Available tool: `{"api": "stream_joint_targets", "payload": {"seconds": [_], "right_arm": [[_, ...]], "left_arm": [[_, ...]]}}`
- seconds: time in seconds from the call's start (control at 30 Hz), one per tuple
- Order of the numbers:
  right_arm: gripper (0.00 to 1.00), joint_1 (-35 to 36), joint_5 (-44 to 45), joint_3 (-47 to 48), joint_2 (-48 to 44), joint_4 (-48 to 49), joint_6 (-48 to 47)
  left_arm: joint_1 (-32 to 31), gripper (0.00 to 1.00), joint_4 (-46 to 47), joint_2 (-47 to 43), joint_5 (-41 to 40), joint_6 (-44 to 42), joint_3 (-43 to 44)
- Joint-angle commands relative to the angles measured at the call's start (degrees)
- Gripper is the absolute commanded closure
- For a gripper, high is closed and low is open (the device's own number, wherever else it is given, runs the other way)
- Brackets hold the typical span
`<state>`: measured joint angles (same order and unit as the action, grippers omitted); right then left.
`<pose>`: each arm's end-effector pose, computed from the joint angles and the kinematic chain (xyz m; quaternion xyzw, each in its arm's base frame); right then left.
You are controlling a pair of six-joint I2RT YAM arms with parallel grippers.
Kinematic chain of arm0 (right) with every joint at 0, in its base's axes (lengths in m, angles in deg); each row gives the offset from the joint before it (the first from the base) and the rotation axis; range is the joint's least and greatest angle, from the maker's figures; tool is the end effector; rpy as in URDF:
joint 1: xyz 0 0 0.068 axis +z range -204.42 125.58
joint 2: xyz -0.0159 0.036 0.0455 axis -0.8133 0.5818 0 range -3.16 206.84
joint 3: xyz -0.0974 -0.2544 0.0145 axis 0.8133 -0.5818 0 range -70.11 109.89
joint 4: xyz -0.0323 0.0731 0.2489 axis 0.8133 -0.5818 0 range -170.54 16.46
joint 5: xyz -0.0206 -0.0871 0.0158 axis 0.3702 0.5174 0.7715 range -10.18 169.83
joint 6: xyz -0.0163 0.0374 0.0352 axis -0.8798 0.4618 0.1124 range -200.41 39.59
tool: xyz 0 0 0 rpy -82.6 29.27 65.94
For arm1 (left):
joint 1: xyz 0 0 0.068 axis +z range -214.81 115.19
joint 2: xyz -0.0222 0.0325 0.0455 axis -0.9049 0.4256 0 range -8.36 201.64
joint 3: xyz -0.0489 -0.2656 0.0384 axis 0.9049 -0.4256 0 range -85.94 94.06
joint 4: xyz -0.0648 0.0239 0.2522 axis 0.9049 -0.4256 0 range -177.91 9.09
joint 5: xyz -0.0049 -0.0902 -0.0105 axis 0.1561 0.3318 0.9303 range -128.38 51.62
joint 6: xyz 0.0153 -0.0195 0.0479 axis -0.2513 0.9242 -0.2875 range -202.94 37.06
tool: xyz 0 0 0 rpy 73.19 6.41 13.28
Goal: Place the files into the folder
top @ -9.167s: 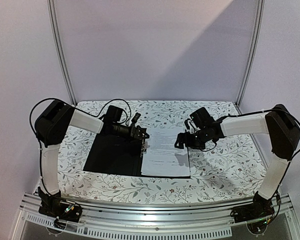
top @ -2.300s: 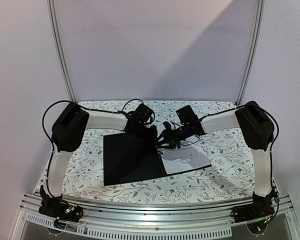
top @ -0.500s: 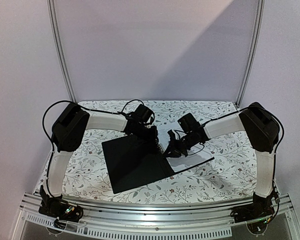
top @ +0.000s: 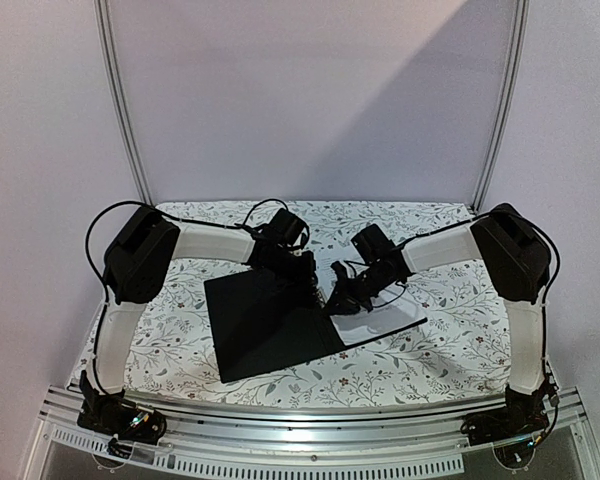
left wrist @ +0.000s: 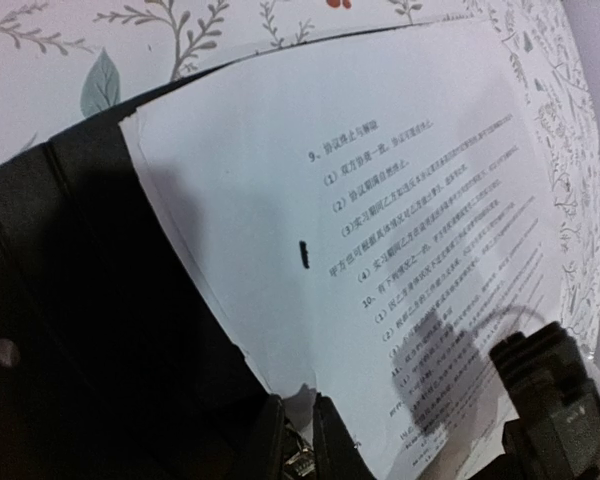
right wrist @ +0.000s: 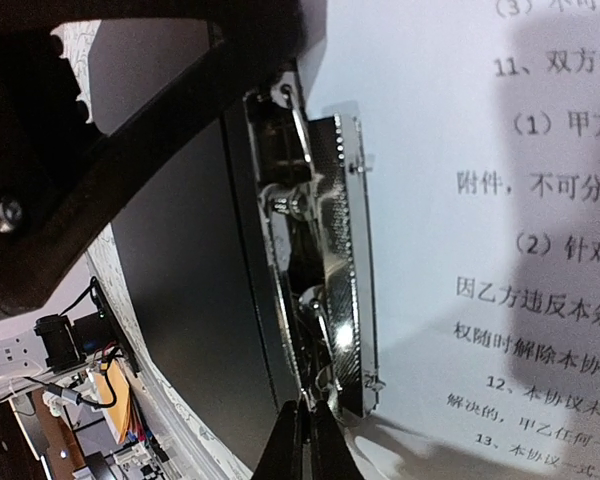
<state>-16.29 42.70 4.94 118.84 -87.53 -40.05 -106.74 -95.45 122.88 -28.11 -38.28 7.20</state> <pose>0.3176 0.2766 0.1100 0.0620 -0.9190 -0.3891 0.0108 0.3603 -0.3322 0.1213 0.0061 0.9439 -0.2805 0.1740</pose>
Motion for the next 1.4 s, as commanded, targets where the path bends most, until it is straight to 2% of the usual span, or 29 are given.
{"api": "stream_joint_targets", "payload": {"seconds": [0.0,0.17,0.23,0.3,0.37,0.43,0.47,0.73,0.87,1.1,1.27,1.37], "right_arm": [[0.96,0.7,9.6,0.7,7.1,-10.8,-3.9],[0.92,0.7,11.2,0.4,7.0,-11.4,-4.1],[0.91,0.8,7.4,-0.8,6.5,-7.9,-3.7],[0.89,0.7,-1.2,-4.5,4.9,1.1,-1.6],[0.88,0.3,-9.2,-8.8,2.7,13.4,4.6],[0.87,0.1,-12.7,-11.3,1.5,22.5,13.0],[0.86,0.1,-13.3,-11.3,1.2,23.8,14.7],[0.79,0.1,-11.5,-7.8,-1.6,16.9,11.5],[0.72,0.2,-10.1,-7.7,-3.9,14.2,10.6],[0.58,0.2,-4.0,-7.3,-8.7,3.4,6.7],[0.57,0.2,5.1,-3.8,-12.1,-7.1,0.1],[0.57,0.2,12.5,-1.1,-13.3,-11.9,-5.7]], "left_arm": [[-0.3,0.88,-0.9,2.1,0.5,0.3,-1.9],[-0.3,0.88,-0.2,2.2,0.9,0.4,-2.3],[-0.3,0.88,-0.1,2.4,1.1,0.5,-2.3],[-0.3,0.88,-0.1,2.3,1.1,0.5,-2.3],[-0.3,0.88,-0.1,2.2,1.1,0.4,-2.3],[-0.3,0.88,0.0,2.2,1.2,0.4,-2.2],[-0.3,0.88,0.0,2.3,1.2,0.4,-2.1],[-0.2,0.86,0.5,1.2,0.5,-0.9,-1.2],[-0.3,0.71,2.2,-1.9,-1.7,-4.8,1.2],[0.0,0.56,2.6,-11.0,-9.9,-12.1,2.4],[0.9,0.53,-4.1,-18.9,-20.2,-15.9,-1.8],[2.8,0.54,-3.0,-26.9,-23.4,-16.5,-11.3]]}}
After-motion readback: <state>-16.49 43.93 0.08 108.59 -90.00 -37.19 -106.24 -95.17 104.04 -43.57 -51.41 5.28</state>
